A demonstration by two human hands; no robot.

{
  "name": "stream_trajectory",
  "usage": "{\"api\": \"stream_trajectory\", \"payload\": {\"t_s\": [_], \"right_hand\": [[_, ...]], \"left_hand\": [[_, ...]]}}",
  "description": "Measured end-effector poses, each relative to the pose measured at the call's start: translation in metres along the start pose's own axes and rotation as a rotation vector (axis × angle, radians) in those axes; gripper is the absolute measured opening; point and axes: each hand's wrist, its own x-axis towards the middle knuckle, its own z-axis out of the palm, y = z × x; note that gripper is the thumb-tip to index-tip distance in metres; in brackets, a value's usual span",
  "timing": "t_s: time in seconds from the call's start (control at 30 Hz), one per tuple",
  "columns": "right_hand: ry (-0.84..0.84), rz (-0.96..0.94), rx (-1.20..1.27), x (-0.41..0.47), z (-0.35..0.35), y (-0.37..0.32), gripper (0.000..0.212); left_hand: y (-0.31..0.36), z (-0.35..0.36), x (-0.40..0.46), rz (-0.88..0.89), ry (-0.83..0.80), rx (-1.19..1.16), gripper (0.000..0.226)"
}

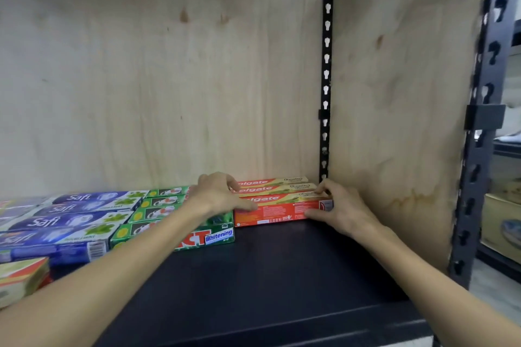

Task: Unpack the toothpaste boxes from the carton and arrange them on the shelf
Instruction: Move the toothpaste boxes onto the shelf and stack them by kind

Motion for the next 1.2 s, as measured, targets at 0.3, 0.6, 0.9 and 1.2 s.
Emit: {"api": "stream_trajectory", "payload": {"t_s": [0.3, 0.6, 0.9, 1.2], "right_hand": [[0.0, 0.004, 0.153, 0.006, 0.006, 0.015, 0.057], [0.026, 0.003, -0.058, -0.005, 0.012, 0.008, 0.079], [0.129, -0.208, -0.069, -0.057, 0.014, -0.022, 0.084], [0.078, -0.31, 0.16, -0.132, 0.045, -0.091, 0.082]], "left_hand": [[-0.018, 0.0, 0.012, 0.066, -0.133, -0.08, 0.085], [-0.021, 0.001, 0.007, 0.154, -0.125, 0.059, 0.084], [-0.038, -0.002, -0.06, 0.393, 0.241, 0.118, 0.074], [-0.1, -0.044, -0.131, 0.429, 0.426, 0.217, 0.084]]}}
